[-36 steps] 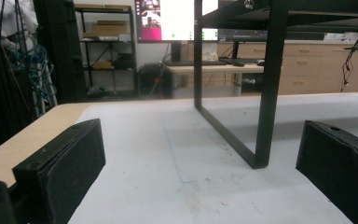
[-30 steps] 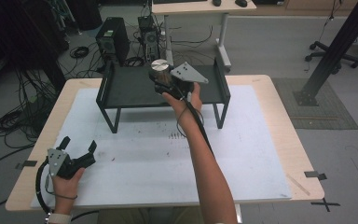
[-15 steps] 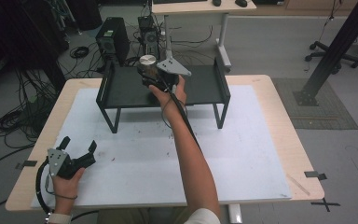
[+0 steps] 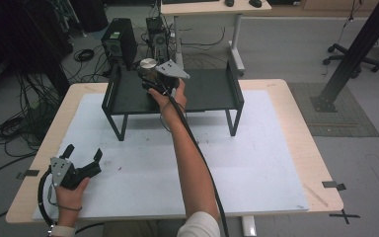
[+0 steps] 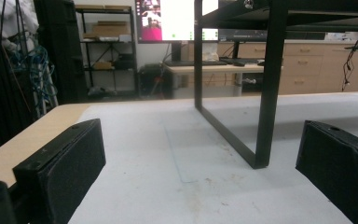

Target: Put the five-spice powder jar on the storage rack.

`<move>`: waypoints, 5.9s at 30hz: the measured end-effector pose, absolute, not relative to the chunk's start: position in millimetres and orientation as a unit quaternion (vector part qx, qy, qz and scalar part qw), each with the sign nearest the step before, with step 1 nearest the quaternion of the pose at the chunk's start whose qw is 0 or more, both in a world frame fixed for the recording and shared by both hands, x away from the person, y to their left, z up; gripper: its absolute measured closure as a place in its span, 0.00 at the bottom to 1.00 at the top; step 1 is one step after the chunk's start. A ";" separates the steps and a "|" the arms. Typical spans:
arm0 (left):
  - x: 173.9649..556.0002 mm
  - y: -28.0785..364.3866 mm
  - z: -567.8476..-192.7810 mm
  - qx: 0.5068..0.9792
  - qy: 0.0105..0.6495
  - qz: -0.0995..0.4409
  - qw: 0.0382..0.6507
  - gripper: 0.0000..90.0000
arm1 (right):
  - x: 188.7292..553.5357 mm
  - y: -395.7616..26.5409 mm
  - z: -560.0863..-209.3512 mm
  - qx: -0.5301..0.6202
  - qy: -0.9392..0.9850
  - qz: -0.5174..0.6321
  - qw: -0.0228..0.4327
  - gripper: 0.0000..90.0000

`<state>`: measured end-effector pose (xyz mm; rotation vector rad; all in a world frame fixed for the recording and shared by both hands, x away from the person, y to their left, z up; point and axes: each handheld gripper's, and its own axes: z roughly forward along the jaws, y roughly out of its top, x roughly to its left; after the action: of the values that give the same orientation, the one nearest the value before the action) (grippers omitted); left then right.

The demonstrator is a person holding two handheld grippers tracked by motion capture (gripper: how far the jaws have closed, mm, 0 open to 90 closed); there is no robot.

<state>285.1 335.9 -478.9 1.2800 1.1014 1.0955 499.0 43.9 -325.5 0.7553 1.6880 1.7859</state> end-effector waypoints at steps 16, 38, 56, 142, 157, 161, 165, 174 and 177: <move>285.0 335.9 -478.9 0.537 0.462 0.460 0.535 0.02 | 501.2 46.5 -331.5 0.288 0.632 0.662 0.280 0.48; 285.0 335.9 -479.0 0.537 0.462 0.460 0.535 0.02 | 501.3 46.5 -331.7 0.288 0.632 0.663 0.279 0.48; 284.9 336.0 -479.0 0.537 0.462 0.460 0.535 0.02 | 501.3 46.3 -331.7 0.288 0.632 0.664 0.278 0.48; 284.8 335.9 -479.1 0.537 0.461 0.460 0.536 0.02 | 501.0 46.1 -331.8 0.287 0.632 0.664 0.278 0.48; 284.6 335.8 -479.1 0.537 0.461 0.461 0.536 0.02 | 500.7 46.3 -331.7 0.288 0.631 0.664 0.279 0.42; 284.6 335.9 -479.0 0.537 0.461 0.461 0.536 0.02 | 500.2 45.7 -331.0 0.290 0.631 0.664 0.278 0.37; 284.7 335.8 -479.1 0.537 0.461 0.461 0.536 0.02 | 499.1 44.9 -328.9 0.294 0.627 0.666 0.276 0.29; 284.7 335.9 -479.1 0.537 0.461 0.460 0.536 0.02 | 493.4 40.7 -319.0 0.289 0.624 0.669 0.281 0.15; 284.7 335.8 -479.1 0.537 0.461 0.460 0.536 0.02 | 489.2 36.9 -314.1 0.295 0.616 0.671 0.290 0.08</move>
<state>284.7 335.8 -479.1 1.2793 1.0978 1.0964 489.2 36.9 -314.1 0.7859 1.6435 1.7896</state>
